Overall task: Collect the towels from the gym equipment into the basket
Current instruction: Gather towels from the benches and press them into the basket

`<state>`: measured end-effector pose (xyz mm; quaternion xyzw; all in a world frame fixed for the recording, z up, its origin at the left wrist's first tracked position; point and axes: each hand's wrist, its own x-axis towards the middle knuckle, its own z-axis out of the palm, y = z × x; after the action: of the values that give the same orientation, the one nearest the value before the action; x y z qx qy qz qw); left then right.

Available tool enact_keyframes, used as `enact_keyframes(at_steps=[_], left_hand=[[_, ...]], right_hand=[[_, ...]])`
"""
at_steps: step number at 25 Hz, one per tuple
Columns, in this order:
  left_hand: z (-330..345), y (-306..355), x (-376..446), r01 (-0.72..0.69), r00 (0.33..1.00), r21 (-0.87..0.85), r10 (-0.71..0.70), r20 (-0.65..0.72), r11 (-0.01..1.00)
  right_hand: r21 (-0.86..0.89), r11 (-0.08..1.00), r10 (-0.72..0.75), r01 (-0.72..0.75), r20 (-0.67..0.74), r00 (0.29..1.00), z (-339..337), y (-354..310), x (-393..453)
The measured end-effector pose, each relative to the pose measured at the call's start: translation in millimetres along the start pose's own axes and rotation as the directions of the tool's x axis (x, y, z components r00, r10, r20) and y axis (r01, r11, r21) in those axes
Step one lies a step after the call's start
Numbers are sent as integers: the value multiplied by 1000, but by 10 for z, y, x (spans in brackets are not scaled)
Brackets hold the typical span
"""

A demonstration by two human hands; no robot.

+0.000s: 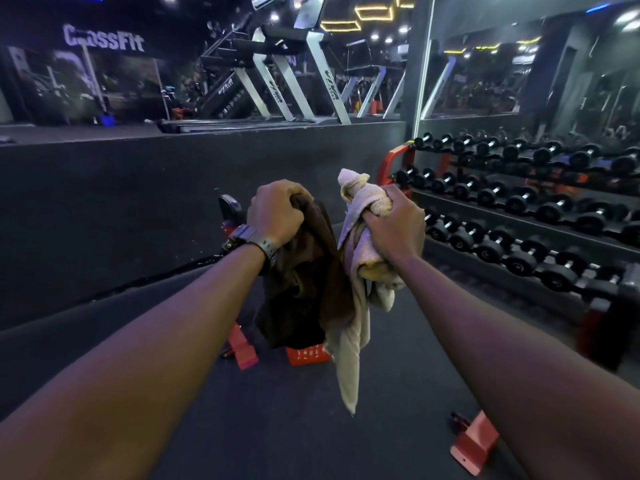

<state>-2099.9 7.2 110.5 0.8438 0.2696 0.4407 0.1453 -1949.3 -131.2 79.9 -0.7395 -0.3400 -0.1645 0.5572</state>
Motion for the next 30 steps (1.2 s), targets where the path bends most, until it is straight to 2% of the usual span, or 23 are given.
enact_keyframes(at_steps=[5,9,19,25,30], left_hand=[[959,-777,906,-25,999,19,25,35,1000],[1753,-1379,1596,6,998,24,-8,62,1000],[3521,-3132,2893,85,992,-113,-74,100,990],[4493,-4148,3264,175,972,-153,-146,185,973],[5484,-4999,3227,295,932,-87,-267,246,951]], right_hand=[[23,1000,12,-12,-1,1000,1111,700,844],[24,997,65,-67,50,997,1966,1256,1546],[-62,984,176,-168,145,974,4157,2436,2751],[-130,955,289,-266,216,933,5321,3214,3065],[-200,929,362,-311,328,873,6344,4196,3053]])
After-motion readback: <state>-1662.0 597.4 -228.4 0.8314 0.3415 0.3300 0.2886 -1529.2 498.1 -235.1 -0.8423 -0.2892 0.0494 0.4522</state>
